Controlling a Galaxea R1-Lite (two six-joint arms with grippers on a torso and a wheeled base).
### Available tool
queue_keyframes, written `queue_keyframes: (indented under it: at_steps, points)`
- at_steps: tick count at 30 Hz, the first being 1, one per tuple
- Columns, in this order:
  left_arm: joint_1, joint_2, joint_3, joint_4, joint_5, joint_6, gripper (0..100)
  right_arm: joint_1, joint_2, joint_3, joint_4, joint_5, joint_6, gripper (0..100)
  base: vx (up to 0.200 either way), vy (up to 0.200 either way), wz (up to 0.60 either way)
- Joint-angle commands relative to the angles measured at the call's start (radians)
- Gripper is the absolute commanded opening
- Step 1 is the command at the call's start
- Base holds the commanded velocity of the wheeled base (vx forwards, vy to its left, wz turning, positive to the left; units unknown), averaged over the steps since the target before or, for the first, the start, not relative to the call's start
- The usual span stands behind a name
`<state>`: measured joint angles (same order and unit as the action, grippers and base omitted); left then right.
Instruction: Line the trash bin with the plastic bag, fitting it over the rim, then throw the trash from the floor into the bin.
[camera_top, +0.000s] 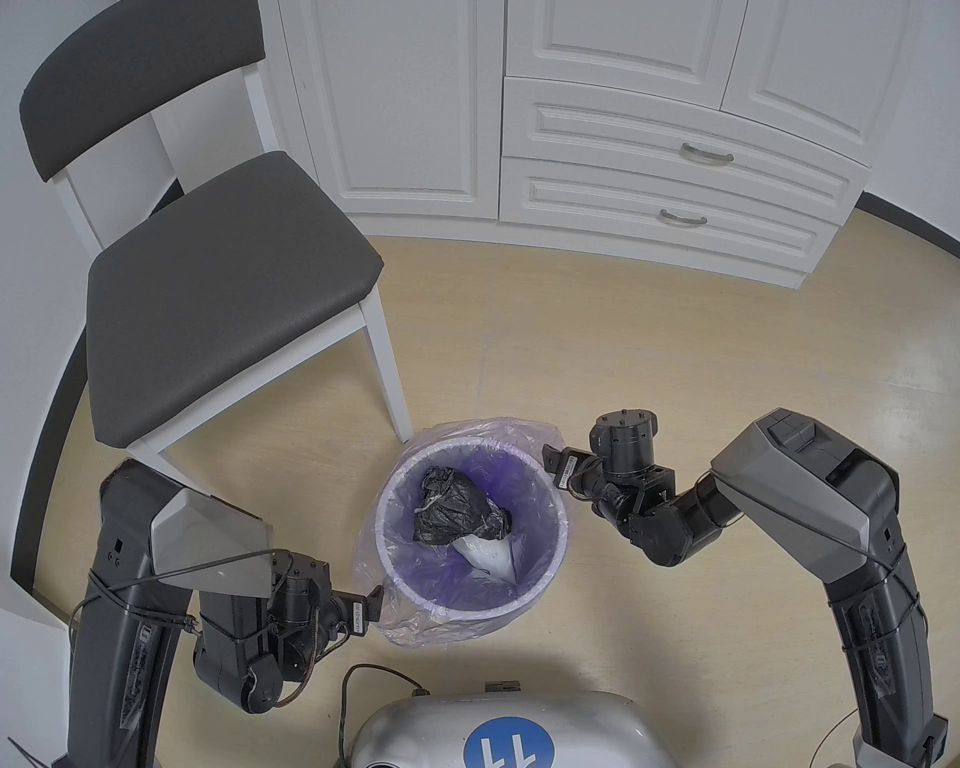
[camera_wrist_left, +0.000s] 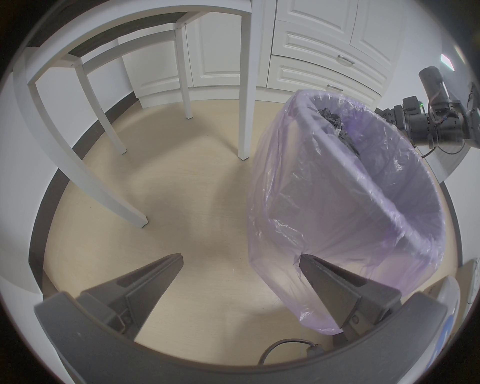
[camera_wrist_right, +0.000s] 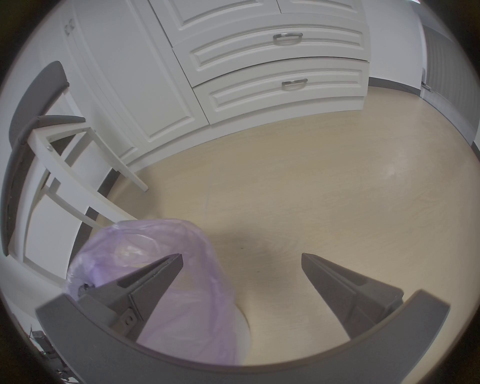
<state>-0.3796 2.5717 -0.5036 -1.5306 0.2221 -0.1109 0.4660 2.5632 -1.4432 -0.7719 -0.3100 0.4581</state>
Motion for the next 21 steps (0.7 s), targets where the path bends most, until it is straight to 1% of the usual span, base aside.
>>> queue_keyframes:
  at_steps: [1,5,14,21]
  points:
    - [0.001,0.031,-0.01,0.0,0.008,-0.001,100,-0.015,0.04,-0.02,0.006,0.0,-0.001,100,0.0,0.0,0.0]
    - [0.002,0.038,-0.021,0.0,0.02,-0.003,100,-0.02,0.054,-0.028,0.006,0.008,-0.001,100,0.0,0.0,0.0]
    - [0.008,0.036,-0.016,0.0,0.02,-0.003,100,-0.026,0.077,-0.028,0.011,0.011,-0.004,100,0.0,0.0,0.0]
    - [0.008,0.035,-0.009,0.0,0.02,-0.003,100,-0.026,0.086,-0.028,0.057,0.011,-0.006,100,0.0,0.0,0.0]
